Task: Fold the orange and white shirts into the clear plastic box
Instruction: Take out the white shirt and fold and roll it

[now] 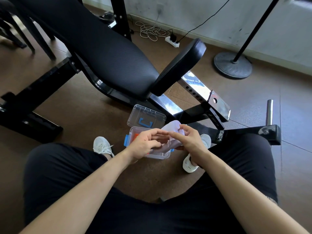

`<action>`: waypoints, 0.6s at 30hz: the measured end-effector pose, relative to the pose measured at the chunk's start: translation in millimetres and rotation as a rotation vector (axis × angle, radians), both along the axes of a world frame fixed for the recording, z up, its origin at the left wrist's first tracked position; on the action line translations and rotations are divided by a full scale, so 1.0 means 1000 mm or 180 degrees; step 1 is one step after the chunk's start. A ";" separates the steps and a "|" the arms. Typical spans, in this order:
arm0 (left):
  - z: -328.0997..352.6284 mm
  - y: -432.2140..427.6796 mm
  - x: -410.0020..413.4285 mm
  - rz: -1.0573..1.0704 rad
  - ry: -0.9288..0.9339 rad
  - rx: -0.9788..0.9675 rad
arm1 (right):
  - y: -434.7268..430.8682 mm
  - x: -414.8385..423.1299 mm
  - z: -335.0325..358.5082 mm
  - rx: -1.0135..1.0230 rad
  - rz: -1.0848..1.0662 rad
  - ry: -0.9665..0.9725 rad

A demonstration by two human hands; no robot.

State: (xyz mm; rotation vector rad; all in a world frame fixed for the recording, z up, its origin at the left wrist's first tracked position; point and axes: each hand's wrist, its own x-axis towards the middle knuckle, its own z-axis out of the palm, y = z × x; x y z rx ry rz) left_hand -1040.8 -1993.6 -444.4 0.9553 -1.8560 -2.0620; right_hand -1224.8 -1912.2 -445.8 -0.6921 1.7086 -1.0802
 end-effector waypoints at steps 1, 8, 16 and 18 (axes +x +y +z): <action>0.001 0.000 0.000 -0.0107 0.0032 0.0062 | 0.000 0.000 0.001 -0.0030 0.0036 0.0068; -0.003 -0.014 0.008 0.0493 -0.0037 -0.1074 | 0.004 -0.014 0.005 -0.0312 0.0573 0.0180; -0.009 -0.016 0.008 -0.0246 -0.0385 -0.1253 | 0.009 -0.019 0.020 -0.0706 0.1043 -0.0016; -0.011 -0.013 0.007 -0.0296 -0.0408 -0.1132 | 0.011 -0.019 0.019 -0.0792 0.0872 -0.0047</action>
